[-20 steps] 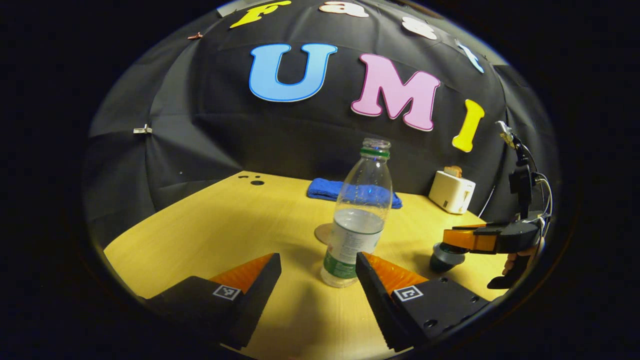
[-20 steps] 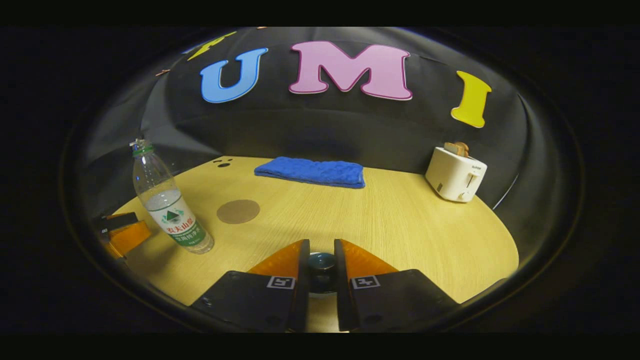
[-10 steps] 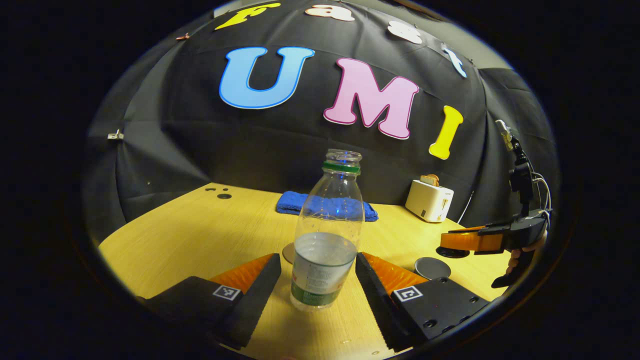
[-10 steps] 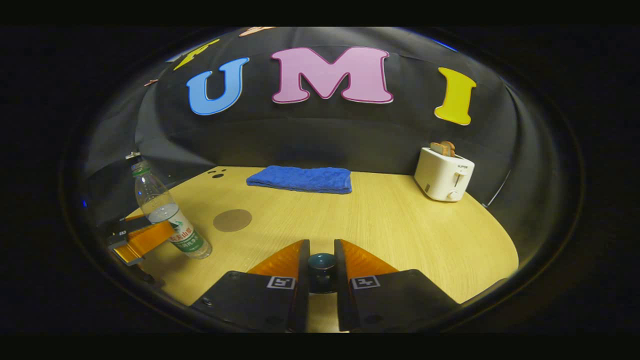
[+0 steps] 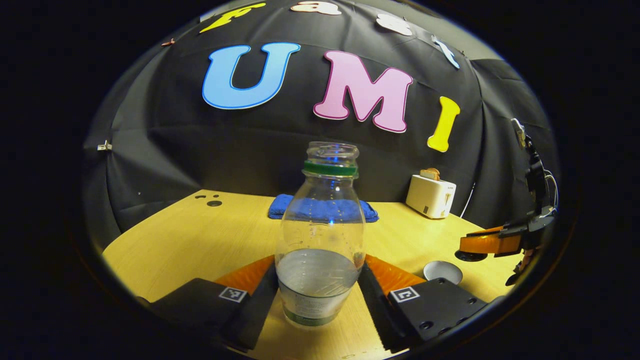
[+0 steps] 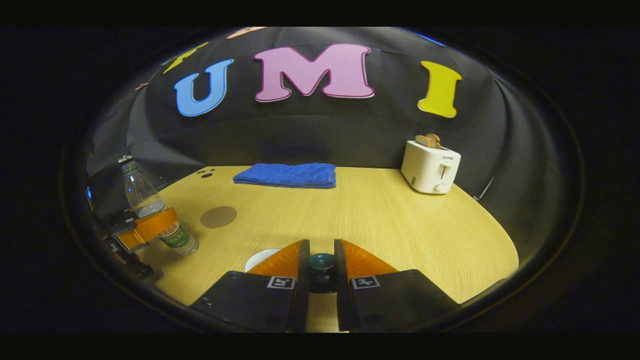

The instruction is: Open the teacup lid with one hand, grasp the water bottle and pour water into the teacup with the other hand; after pouring, place the water bottle on the coaster and then close the teacup lid.

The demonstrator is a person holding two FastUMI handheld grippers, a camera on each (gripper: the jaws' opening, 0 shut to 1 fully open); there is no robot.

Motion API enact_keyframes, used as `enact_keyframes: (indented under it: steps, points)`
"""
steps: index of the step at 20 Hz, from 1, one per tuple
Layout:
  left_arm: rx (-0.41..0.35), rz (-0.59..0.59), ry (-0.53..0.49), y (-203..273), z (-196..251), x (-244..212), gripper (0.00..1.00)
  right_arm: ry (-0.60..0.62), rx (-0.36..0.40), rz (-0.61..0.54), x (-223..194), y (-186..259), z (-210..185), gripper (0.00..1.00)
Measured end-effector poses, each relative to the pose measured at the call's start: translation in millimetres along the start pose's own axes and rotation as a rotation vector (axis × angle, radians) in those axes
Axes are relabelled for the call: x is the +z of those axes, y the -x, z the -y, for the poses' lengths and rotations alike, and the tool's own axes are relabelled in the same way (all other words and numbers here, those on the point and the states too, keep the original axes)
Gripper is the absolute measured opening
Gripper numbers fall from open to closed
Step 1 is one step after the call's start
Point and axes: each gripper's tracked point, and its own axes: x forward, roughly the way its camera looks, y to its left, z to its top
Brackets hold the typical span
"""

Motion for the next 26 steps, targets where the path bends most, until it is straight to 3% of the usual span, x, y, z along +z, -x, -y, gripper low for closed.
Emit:
enact_keyframes:
  steps: [5, 8, 9, 14, 17, 22, 24, 25, 26]
  points:
    - [0.022, -0.028, -0.017, -2.6, -3.3, 0.7, 0.79, -0.017, -0.022, 0.005, -0.2, 3.3, 20.1, 0.21]
    - [0.048, -0.023, -0.124, -1.3, -1.3, 9.9, 0.76, -0.024, -0.025, -0.002, -3.9, 6.4, 29.3, 0.21]
    - [0.023, -0.027, -0.163, -0.2, 5.6, 11.0, 0.76, -0.029, -0.025, -0.006, -5.5, 7.5, 32.0, 0.21]
    - [0.019, -0.039, -0.436, -7.9, 18.9, 23.5, 0.75, -0.024, -0.025, -0.011, -9.0, 13.5, 50.6, 0.21]
    - [-0.040, -0.062, -0.541, -12.7, 39.1, 18.9, 0.75, -0.031, -0.032, -0.011, -11.1, 17.9, 64.4, 0.21]
    - [-0.046, -0.065, -0.926, -23.9, 65.2, 13.9, 0.75, -0.048, -0.038, -0.014, -17.4, 22.3, 85.9, 0.26]
    - [-0.071, -0.089, -1.028, -27.4, 74.5, -4.9, 0.75, -0.055, -0.033, -0.013, -19.2, 23.9, 92.3, 0.22]
    - [-0.083, -0.106, -1.072, -29.8, 77.1, -12.2, 0.75, -0.056, -0.034, -0.013, -20.9, 25.4, 95.7, 0.26]
    - [-0.096, -0.111, -1.116, -31.0, 80.8, -18.5, 0.75, -0.057, -0.035, -0.012, -21.1, 25.8, 99.9, 0.23]
